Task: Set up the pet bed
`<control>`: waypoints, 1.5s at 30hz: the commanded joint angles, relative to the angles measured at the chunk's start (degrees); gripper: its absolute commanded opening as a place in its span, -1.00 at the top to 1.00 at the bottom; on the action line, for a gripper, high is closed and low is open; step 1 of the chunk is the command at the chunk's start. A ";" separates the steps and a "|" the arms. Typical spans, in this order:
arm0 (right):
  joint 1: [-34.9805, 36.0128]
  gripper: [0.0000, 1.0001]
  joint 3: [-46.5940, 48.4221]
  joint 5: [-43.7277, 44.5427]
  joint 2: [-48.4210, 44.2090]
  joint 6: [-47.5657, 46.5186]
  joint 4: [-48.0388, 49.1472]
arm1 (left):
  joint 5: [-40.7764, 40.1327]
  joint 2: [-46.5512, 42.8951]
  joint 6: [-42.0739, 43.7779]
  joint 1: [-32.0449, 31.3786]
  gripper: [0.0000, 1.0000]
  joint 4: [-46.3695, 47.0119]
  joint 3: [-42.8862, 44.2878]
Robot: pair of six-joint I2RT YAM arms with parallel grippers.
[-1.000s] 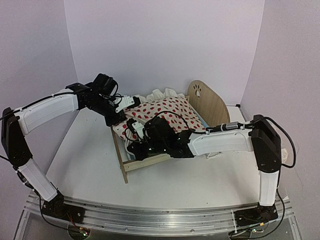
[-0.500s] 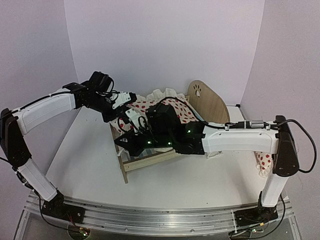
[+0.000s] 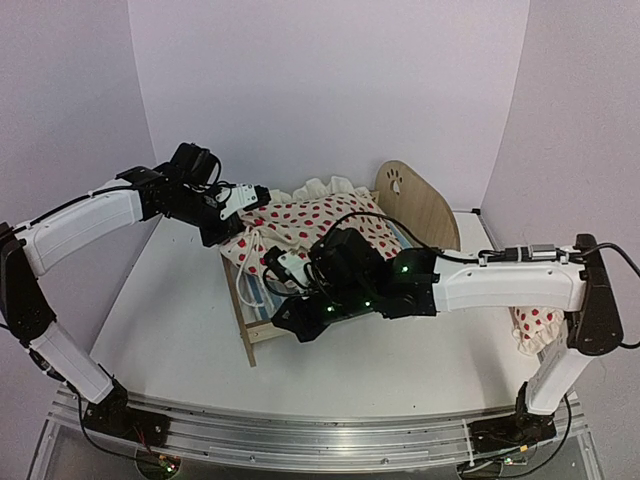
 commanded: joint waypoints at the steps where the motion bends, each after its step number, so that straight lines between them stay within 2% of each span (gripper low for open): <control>1: -0.55 0.78 2.07 15.08 2.89 -2.96 0.62 | 2.10 -2.35 -0.34 0.47 1.00 1.15 -0.07; 9: -1.71 0.31 8.90 21.63 15.23 -4.21 11.34 | 2.74 -1.90 -1.25 0.46 1.00 0.91 0.91; 17: -2.85 0.25 8.89 26.93 20.21 -3.44 18.80 | 2.90 -1.93 -1.71 0.44 1.00 0.90 0.96; 20: -2.99 0.34 9.74 28.00 21.91 -3.50 19.16 | 2.99 -2.01 -1.61 0.48 1.00 0.75 0.99; 22: -3.08 0.46 10.15 28.91 22.91 -3.60 19.19 | 2.95 -2.10 -1.53 0.47 1.00 0.80 0.91; 25: -3.20 0.84 10.36 28.76 23.44 -3.72 19.17 | 2.99 -2.08 -1.53 0.47 1.00 0.95 0.90; 27: -3.19 1.00 10.12 27.11 22.28 -4.15 19.17 | 3.05 -2.09 -1.66 0.44 1.00 0.97 0.90; 29: -3.17 1.00 9.81 23.65 19.96 -4.72 19.08 | 3.01 -2.10 -1.94 0.47 1.00 1.04 0.65; 33: -2.86 1.00 8.07 10.30 11.83 -6.08 17.49 | 2.49 -2.41 -1.62 0.48 1.00 0.97 -0.34; 37: -0.64 1.00 6.12 2.26 5.12 -6.24 10.25 | 1.94 -2.62 -1.03 0.43 1.00 1.23 -1.31; 41: 1.51 1.00 3.53 -5.22 3.25 -2.47 5.17 | 1.81 -2.57 -0.39 0.47 1.00 1.51 -1.92; 45: 2.23 1.00 -1.09 -7.67 4.02 0.76 2.39 | 2.35 -2.61 -0.18 0.51 1.00 1.58 -2.78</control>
